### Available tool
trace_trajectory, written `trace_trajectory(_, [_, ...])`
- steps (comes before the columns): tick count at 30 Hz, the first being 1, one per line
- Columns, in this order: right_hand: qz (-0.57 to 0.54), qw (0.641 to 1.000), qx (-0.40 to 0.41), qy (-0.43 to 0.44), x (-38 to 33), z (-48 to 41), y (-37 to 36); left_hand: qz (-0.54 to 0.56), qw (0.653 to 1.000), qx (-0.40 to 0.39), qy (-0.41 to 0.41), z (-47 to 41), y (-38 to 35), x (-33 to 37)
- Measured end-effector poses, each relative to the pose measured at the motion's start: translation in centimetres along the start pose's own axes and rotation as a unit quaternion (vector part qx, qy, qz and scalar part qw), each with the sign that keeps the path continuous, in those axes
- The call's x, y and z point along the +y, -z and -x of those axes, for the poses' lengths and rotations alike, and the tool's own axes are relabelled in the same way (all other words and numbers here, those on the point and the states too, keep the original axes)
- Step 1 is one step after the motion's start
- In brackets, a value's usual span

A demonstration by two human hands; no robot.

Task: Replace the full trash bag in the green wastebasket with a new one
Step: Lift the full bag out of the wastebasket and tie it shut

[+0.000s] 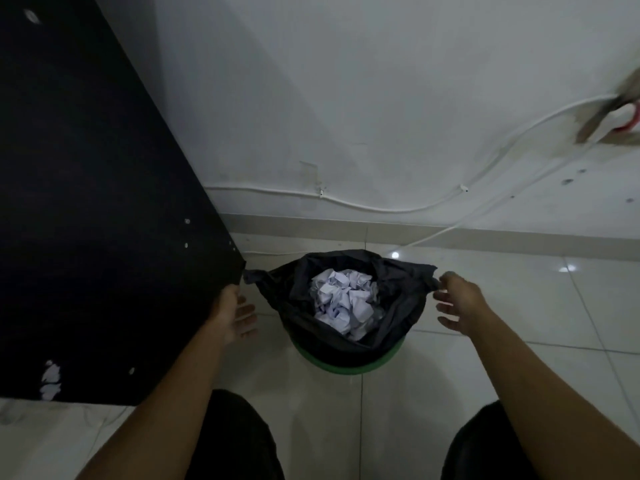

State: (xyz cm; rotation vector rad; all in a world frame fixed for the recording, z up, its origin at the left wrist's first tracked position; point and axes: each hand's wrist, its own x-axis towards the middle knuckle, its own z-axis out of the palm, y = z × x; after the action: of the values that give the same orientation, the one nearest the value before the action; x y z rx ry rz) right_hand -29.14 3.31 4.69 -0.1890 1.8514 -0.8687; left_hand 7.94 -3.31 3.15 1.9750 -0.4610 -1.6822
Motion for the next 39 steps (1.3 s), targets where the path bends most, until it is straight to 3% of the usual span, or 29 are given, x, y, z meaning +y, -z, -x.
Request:
trace_trajectory(3, [-0.001, 0.994, -0.059, -0.088, -0.7, -2.2, -1.2, -0.06, 0.997, -0.039, 0.015, -2.2, -2.0, 1.5])
trace_trajectory(7, [0.024, 0.988, -0.137, -0.062, -1.4, -4.4, -3.5, -0.099, 0.989, -0.113, 0.008, -3.0, -5.3, 3.7])
trace_trajectory(9, [0.037, 0.988, -0.151, -0.006, -2.4, -3.7, -4.7, -0.108, 0.982, -0.141, -0.061, -1.9, -6.6, 4.4])
trace_trajectory(11, [0.052, 0.984, -0.133, 0.106, -3.4, -2.7, -5.7, -0.115, 0.976, -0.099, -0.158, -1.3, -7.5, 4.9])
trace_trajectory(14, [0.04, 0.955, -0.147, 0.255, -4.7, -0.9, -6.4, -0.083, 0.964, -0.109, -0.227, 0.4, -8.2, 5.6])
trace_trajectory(16, [-0.008, 0.943, -0.174, 0.283, -5.0, 0.1, -6.6, -0.07, 0.956, -0.13, -0.252, 1.5, -8.7, 5.3])
trace_trajectory(20, [-0.214, 0.92, -0.243, 0.22, -5.0, 2.0, -6.0, -0.069, 0.935, -0.175, -0.301, 3.9, -8.8, 3.7])
trace_trajectory(21, [-0.252, 0.911, -0.248, 0.214, -4.9, 2.1, -5.5, -0.107, 0.926, -0.157, -0.326, 3.6, -8.4, 3.4])
trace_trajectory(23, [-0.286, 0.911, -0.204, 0.217, -4.8, 1.9, -4.3, -0.239, 0.884, -0.047, -0.399, 3.0, -6.9, 3.3])
trace_trajectory(24, [-0.276, 0.923, -0.153, 0.22, -4.6, 1.6, -3.4, -0.279, 0.861, 0.017, -0.425, 2.6, -5.9, 3.6])
trace_trajectory(26, [-0.194, 0.953, -0.046, 0.226, -3.8, 0.1, -0.9, -0.31, 0.848, 0.062, -0.424, 2.3, -3.7, 4.2])
trace_trajectory(28, [-0.085, 0.969, -0.028, 0.23, -2.8, -0.7, 0.9, -0.342, 0.857, 0.021, -0.385, 2.0, -1.9, 4.6])
trace_trajectory(30, [-0.007, 0.972, -0.075, 0.224, -2.3, -0.5, 1.6, -0.323, 0.9, -0.054, -0.287, 3.2, -1.1, 4.8])
trace_trajectory(32, [0.062, 0.953, -0.158, 0.251, -2.0, 0.3, 1.6, -0.328, 0.916, -0.116, -0.201, 4.7, -0.5, 4.5])
trace_trajectory(34, [0.185, 0.911, -0.215, 0.298, -1.6, 0.9, 1.9, -0.361, 0.895, -0.166, -0.204, 5.8, -0.1, 4.0])
trace_trajectory(36, [0.322, 0.865, -0.184, 0.338, -1.2, 1.0, 2.3, -0.359, 0.875, -0.18, -0.271, 5.8, -0.1, 3.2])
trace_trajectory(38, [0.375, 0.837, -0.118, 0.381, -1.1, 1.0, 3.0, -0.291, 0.896, -0.123, -0.312, 5.8, -0.1, 3.1])
trace_trajectory(39, [0.365, 0.839, -0.088, 0.395, -1.2, 1.0, 3.4, -0.251, 0.912, -0.08, -0.314, 5.9, 0.1, 3.3])
